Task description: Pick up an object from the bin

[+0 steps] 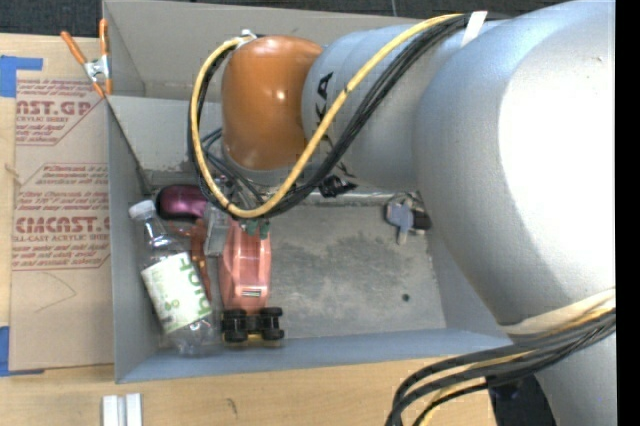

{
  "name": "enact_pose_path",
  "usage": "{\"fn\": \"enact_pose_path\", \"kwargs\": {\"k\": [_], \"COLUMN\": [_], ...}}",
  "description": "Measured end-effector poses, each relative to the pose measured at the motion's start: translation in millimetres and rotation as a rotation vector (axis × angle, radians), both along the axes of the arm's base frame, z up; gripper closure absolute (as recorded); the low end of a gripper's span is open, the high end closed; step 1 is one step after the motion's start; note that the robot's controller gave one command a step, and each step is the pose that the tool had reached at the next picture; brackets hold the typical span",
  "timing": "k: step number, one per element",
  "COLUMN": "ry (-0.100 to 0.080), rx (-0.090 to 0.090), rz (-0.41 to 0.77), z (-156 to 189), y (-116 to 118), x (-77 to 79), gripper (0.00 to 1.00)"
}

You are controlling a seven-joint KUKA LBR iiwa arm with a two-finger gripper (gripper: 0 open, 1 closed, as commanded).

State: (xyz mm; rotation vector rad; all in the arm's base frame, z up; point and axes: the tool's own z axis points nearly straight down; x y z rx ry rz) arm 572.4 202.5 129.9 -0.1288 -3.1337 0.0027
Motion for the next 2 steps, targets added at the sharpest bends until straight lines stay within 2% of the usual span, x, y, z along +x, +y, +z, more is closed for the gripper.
{"fn": "enact_pose_path", "kwargs": {"k": [1, 2], "ry": [-0.004, -0.013], "rx": [0.0, 0.005], "rz": [0.073, 0.053], "z": [61, 74], "y": [-5, -31], "x": [-14.7, -10.3], "gripper": [1.0, 1.0]}}
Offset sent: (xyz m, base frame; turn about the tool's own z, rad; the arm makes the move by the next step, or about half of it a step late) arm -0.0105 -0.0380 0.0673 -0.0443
